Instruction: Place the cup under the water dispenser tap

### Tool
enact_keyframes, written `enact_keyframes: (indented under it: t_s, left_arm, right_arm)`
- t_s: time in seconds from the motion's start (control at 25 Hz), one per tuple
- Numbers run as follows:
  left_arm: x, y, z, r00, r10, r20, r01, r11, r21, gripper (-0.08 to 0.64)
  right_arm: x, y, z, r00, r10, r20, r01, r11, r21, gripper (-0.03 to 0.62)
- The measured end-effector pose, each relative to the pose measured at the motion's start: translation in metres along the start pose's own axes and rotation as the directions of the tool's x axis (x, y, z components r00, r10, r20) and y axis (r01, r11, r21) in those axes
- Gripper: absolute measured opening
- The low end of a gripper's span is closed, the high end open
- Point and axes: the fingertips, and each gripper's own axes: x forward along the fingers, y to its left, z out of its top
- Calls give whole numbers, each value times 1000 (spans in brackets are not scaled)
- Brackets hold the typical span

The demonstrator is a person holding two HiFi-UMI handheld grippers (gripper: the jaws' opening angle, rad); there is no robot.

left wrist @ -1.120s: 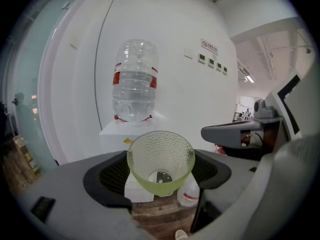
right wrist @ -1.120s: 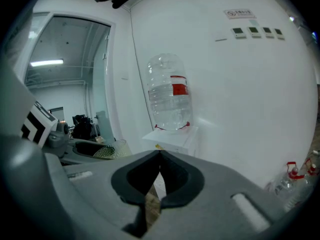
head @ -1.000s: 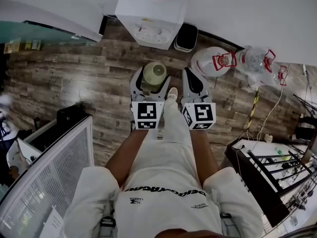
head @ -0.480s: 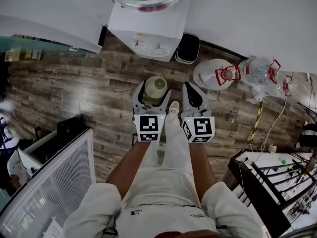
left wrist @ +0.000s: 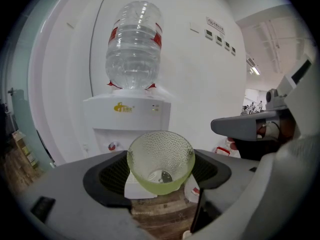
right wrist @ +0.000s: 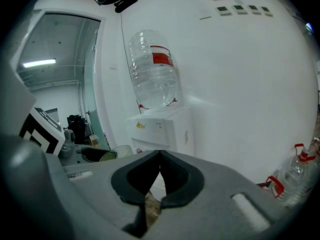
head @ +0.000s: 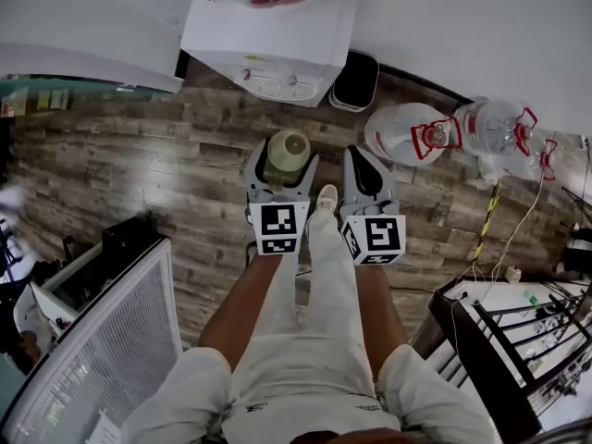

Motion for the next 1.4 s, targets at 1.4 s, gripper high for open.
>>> enact_keyframes:
  t_s: [1.4]
  left_arm:
    - [186, 49, -123, 995, -79, -62, 91, 970, 226, 370]
  right_arm:
    - [12, -45, -69, 999, -41, -14, 40, 999, -21, -2]
